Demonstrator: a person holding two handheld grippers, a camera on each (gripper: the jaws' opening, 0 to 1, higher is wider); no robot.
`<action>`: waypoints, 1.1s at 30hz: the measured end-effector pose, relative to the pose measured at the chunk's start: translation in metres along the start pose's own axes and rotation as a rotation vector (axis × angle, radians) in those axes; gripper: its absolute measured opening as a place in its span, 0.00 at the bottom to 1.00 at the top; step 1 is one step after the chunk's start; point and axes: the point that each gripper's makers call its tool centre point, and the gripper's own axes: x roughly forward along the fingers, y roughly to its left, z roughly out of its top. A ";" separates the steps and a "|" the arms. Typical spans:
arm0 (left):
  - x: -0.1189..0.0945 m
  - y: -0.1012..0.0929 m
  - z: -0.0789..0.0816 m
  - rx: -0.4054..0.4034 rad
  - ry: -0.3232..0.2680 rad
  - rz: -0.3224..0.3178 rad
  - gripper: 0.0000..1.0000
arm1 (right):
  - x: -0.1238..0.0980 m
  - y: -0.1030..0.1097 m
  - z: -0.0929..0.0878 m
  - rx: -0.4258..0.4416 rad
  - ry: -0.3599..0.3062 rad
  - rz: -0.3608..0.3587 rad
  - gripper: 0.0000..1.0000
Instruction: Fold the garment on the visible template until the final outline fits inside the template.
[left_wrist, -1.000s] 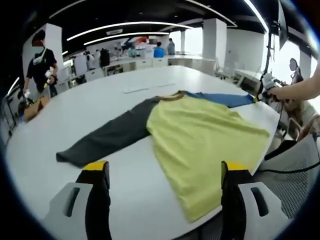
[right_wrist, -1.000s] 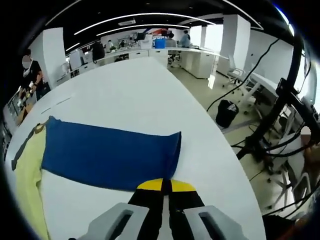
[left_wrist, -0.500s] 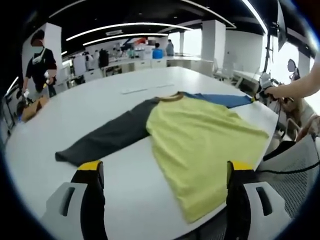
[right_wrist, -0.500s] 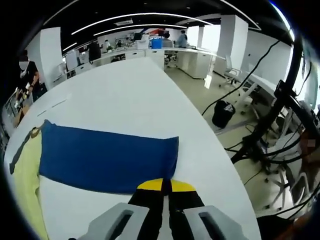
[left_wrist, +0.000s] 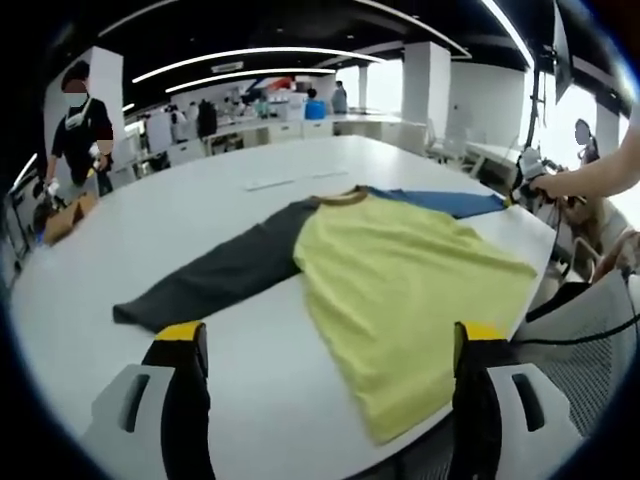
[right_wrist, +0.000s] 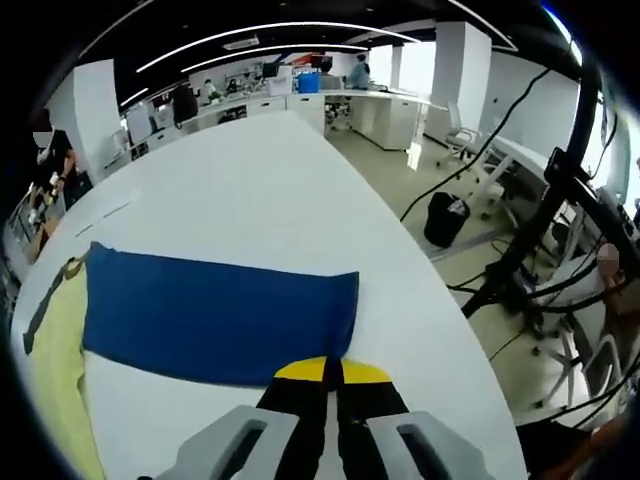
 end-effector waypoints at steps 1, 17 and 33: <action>0.000 0.000 0.000 0.000 0.001 0.000 0.99 | 0.000 0.000 -0.001 0.003 0.005 0.000 0.00; -0.005 -0.003 0.003 -0.017 -0.022 -0.022 0.99 | 0.004 -0.011 0.002 0.040 0.014 -0.008 0.00; -0.008 -0.007 0.005 0.016 -0.028 -0.040 0.99 | -0.019 0.008 0.018 0.056 -0.037 0.030 0.00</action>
